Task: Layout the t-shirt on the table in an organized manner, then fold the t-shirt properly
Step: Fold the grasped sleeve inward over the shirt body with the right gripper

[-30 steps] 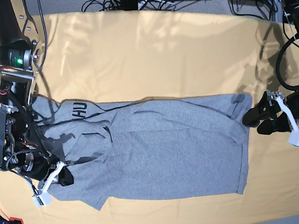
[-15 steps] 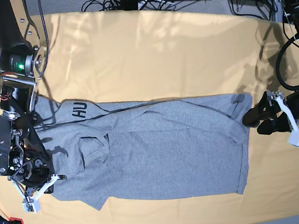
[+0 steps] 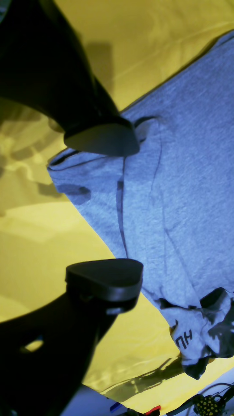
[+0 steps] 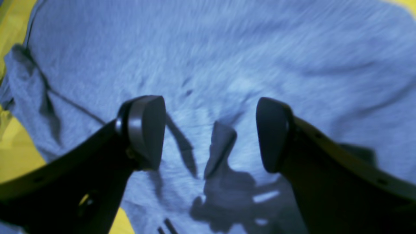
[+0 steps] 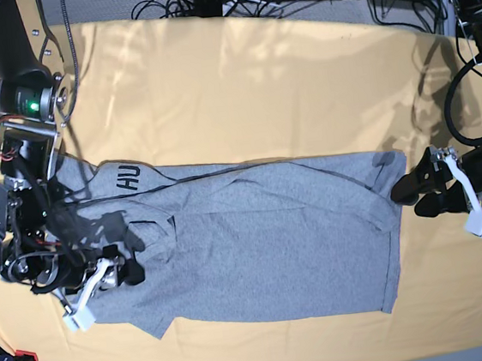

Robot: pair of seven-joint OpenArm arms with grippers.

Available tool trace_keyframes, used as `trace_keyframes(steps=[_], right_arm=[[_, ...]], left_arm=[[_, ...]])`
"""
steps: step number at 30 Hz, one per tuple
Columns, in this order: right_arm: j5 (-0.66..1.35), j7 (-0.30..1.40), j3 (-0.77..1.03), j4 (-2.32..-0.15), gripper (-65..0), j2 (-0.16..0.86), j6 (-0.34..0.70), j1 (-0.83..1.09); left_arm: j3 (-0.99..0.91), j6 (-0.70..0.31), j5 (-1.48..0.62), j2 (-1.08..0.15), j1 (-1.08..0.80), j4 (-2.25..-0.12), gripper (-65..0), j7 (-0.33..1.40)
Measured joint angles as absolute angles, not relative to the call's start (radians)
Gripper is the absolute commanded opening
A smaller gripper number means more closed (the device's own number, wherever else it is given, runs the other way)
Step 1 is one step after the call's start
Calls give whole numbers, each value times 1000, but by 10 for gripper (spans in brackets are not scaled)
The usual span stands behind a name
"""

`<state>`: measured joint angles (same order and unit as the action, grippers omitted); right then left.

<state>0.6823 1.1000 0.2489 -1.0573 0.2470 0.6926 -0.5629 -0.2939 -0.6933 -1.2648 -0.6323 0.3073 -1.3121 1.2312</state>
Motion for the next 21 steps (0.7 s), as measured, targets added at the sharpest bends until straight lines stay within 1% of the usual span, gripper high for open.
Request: trace_keyframes(steps=[1, 3, 8, 10, 12, 13, 16, 19, 21], right_arm=[[672, 1089, 244, -1057, -200, 236, 693, -548], [589, 1036, 237, -1057, -200, 216, 690, -522], [367, 838, 237, -1057, -200, 211, 542, -471], [339, 818, 237, -1057, -201, 216, 512, -461], [340, 811, 237, -1057, -214, 215, 511, -454], [340, 811, 237, -1057, -244, 213, 512, -453], [342, 811, 237, -1057, -392, 199, 512, -451], [351, 810, 236, -1057, -491, 181, 565, -451], [352, 801, 236, -1057, -619, 168, 587, -451]], left_arm=[[-294, -693, -1265, -632, 308, -1312, -156, 1231], [-294, -693, -1265, -632, 308, -1312, -156, 1231], [-294, -693, -1265, -633, 307, -1312, -156, 1231], [-294, -693, -1265, -632, 308, -1312, -156, 1231], [-294, -693, -1265, -632, 308, -1312, -156, 1231], [-294, -693, -1265, -633, 308, -1312, -156, 1231], [-294, -693, -1265, -632, 308, -1312, -156, 1231], [-294, -693, -1265, -632, 308, -1312, -156, 1231], [-294, -693, -1265, -632, 308, -1312, -156, 1231]])
